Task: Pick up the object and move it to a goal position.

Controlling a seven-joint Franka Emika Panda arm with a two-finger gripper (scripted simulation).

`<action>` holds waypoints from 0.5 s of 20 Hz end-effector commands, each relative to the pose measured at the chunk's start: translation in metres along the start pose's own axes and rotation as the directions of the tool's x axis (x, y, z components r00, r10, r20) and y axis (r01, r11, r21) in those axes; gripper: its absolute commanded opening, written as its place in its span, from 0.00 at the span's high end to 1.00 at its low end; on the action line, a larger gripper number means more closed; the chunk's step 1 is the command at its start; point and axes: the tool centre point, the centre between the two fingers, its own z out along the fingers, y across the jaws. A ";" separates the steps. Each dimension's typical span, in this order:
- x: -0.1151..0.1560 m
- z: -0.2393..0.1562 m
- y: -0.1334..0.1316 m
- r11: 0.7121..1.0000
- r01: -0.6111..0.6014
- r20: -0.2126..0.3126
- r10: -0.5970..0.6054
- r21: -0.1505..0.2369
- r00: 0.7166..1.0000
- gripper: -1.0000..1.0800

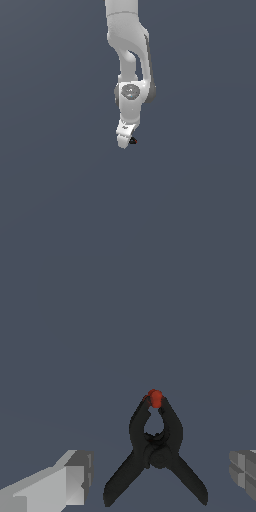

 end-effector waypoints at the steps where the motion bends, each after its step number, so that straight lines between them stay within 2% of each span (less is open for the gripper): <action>1: 0.000 0.012 -0.001 1.000 0.001 0.000 -0.001 0.001 1.000 0.04; 9: 0.000 0.029 0.000 1.000 0.003 0.000 -0.003 0.000 1.000 0.04; 10: 0.000 0.029 0.000 1.000 0.003 0.000 -0.003 0.000 1.000 1.00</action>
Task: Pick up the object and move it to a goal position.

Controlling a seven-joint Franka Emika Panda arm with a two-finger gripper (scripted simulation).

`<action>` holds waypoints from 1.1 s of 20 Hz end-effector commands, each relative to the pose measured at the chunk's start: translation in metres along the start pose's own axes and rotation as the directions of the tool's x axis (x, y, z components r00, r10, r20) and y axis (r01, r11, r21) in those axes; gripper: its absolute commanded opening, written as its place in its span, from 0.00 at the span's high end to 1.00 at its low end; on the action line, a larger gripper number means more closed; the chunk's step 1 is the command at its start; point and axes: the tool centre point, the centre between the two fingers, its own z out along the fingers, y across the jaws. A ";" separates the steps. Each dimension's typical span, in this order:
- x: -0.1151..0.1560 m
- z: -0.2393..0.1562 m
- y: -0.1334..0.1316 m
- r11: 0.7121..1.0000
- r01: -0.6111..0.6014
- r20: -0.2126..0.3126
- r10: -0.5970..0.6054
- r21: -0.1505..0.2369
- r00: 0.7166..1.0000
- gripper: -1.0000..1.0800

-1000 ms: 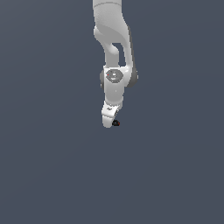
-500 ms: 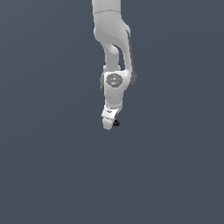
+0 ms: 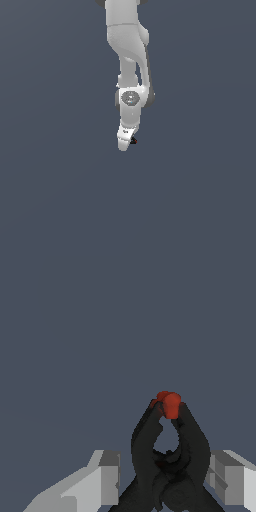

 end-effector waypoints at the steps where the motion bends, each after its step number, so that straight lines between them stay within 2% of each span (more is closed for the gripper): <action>1: 0.000 0.001 0.000 1.000 0.000 0.000 0.000 -0.001 1.000 1.00; 14: 0.003 -0.004 -0.001 1.000 0.000 0.000 0.000 -0.002 1.000 1.00; 22: 0.030 -0.034 -0.017 1.000 0.000 0.000 0.000 -0.002 1.000 1.00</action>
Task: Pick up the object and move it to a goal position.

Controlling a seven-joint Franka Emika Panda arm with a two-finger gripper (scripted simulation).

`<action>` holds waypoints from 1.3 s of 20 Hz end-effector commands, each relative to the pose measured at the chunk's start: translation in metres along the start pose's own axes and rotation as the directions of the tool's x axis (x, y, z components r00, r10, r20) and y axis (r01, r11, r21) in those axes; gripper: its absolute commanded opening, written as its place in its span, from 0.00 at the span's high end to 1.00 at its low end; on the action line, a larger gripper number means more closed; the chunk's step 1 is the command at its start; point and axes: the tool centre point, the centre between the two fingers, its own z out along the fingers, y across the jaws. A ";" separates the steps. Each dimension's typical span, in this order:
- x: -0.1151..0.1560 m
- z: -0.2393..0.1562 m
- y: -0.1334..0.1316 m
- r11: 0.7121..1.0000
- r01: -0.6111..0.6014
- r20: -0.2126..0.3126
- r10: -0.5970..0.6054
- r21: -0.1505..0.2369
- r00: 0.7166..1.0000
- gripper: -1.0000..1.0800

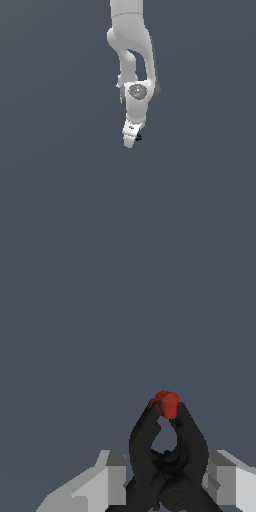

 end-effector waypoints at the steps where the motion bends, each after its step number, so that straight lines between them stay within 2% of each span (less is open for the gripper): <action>1: 0.013 -0.014 -0.007 1.000 0.001 0.000 -0.001 -0.001 1.000 1.00; 16: 0.120 -0.135 -0.066 1.000 0.002 0.000 -0.002 0.000 1.000 1.00; 21: 0.146 -0.164 -0.078 1.000 0.002 -0.001 -0.002 0.000 1.000 1.00; 26: 0.161 -0.181 -0.084 1.000 0.001 -0.001 -0.001 0.000 1.000 1.00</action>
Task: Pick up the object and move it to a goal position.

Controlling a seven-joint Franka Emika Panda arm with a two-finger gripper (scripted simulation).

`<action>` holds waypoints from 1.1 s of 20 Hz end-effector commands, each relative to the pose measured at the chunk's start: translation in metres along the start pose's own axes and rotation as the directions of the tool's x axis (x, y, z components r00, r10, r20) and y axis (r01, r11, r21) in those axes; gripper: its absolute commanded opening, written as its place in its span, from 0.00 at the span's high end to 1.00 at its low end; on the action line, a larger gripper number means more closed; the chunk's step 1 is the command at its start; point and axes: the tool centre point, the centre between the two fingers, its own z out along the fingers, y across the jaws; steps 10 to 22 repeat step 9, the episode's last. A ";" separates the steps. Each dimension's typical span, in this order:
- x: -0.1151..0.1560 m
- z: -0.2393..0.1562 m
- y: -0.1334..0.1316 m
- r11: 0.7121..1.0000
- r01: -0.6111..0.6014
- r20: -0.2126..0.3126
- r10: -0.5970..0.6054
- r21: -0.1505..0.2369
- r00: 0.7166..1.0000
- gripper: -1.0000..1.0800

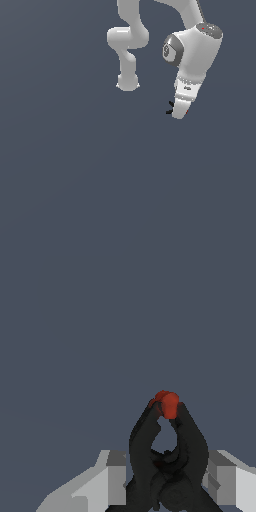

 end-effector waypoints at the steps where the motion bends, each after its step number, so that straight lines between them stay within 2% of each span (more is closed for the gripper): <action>1: 0.006 -0.006 -0.002 1.000 -0.001 0.000 0.001 0.001 1.000 1.00; 22: 0.006 -0.006 -0.001 1.000 -0.002 0.000 0.002 0.001 1.000 1.00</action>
